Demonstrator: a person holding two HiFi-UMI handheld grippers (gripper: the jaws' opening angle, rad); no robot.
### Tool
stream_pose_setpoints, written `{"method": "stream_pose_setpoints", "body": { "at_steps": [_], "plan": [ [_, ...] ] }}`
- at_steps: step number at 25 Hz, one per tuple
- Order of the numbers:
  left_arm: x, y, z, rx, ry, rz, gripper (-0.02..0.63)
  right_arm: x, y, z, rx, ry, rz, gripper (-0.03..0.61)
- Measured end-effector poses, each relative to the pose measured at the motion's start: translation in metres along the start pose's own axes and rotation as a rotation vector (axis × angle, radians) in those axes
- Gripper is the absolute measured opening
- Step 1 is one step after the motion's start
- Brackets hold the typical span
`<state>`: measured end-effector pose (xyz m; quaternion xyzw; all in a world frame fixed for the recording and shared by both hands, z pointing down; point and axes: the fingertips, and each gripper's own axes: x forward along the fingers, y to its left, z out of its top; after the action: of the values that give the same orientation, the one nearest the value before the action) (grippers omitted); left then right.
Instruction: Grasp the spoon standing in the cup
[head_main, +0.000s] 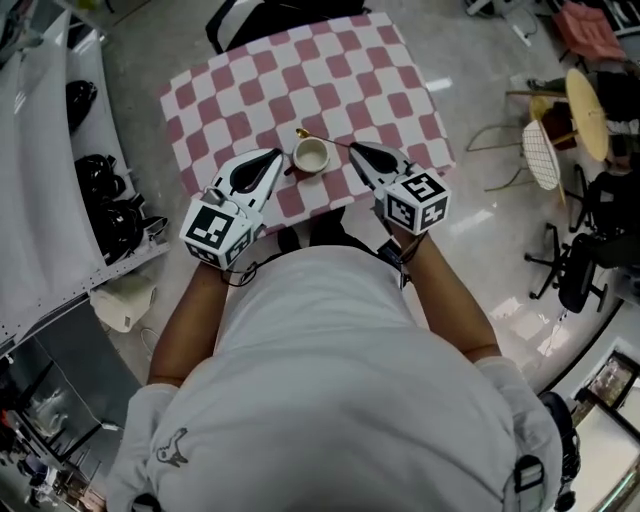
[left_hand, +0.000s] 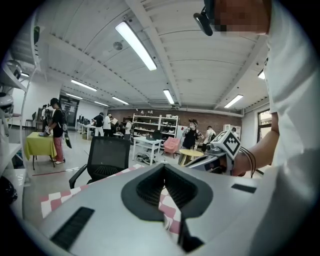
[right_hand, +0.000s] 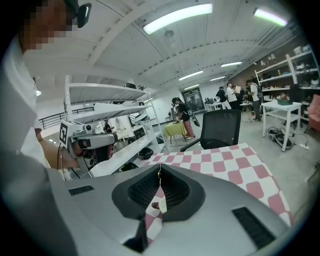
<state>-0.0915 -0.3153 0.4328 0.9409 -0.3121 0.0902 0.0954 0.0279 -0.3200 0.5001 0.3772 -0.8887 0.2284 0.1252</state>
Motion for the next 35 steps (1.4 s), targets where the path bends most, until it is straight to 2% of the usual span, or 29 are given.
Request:
{"method": "stream_pose_setpoints", "body": {
  "at_steps": [10,19,29,35],
  "plan": [
    [-0.039,-0.014,0.017,0.03,-0.078,-0.011,0.011,-0.027,0.034,0.017,-0.053,-0.064,-0.063,0.034],
    [-0.048,-0.033,0.011,0.028,-0.087,-0.036,0.011,-0.062,0.048,0.008,-0.055,-0.087,-0.1,0.034],
    [-0.026,-0.08,0.014,0.016,-0.071,0.008,0.012,-0.101,0.031,0.001,-0.055,-0.085,-0.039,0.034],
    [-0.008,-0.123,0.003,0.0,-0.046,0.043,0.011,-0.142,0.018,-0.014,-0.065,-0.09,0.0,0.034]
  ]
}}
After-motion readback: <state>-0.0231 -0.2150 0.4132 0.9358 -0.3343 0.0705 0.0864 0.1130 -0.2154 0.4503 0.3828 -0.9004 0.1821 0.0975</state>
